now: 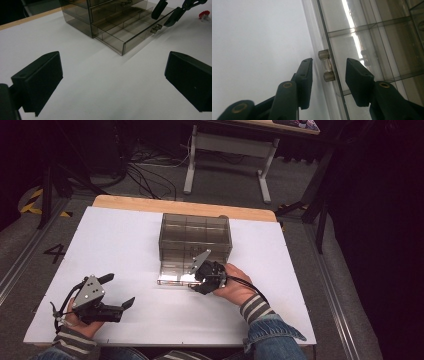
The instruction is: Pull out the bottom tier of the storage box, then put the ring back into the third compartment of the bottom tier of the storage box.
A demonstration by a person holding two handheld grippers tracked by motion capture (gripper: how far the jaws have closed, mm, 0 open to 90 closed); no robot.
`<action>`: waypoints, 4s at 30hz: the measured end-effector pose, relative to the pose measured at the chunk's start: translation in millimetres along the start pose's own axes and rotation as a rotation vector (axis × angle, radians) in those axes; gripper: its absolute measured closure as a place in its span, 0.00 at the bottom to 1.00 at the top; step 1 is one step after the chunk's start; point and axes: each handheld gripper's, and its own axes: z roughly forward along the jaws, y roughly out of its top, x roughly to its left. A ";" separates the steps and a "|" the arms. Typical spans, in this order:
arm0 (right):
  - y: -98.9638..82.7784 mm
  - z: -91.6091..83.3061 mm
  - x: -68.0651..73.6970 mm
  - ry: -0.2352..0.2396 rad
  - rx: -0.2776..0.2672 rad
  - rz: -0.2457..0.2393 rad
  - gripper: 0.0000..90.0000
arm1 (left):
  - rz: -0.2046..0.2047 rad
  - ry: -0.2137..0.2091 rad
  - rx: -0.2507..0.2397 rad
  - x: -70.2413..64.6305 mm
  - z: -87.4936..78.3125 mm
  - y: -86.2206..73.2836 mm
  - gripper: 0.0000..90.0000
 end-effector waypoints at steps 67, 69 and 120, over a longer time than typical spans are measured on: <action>-49.1 -88.2 22.5 -0.185 -0.317 0.217 0.35 | 0.001 -0.009 0.001 0.6 2.0 1.0 0.02; -53.4 -88.1 22.7 -0.190 -0.307 0.222 0.35 | -0.004 -0.008 -0.001 0.5 2.1 0.9 0.03; -122.1 -60.7 31.0 -0.157 0.009 0.378 0.33 | 0.005 -0.008 0.000 0.4 2.4 1.4 0.03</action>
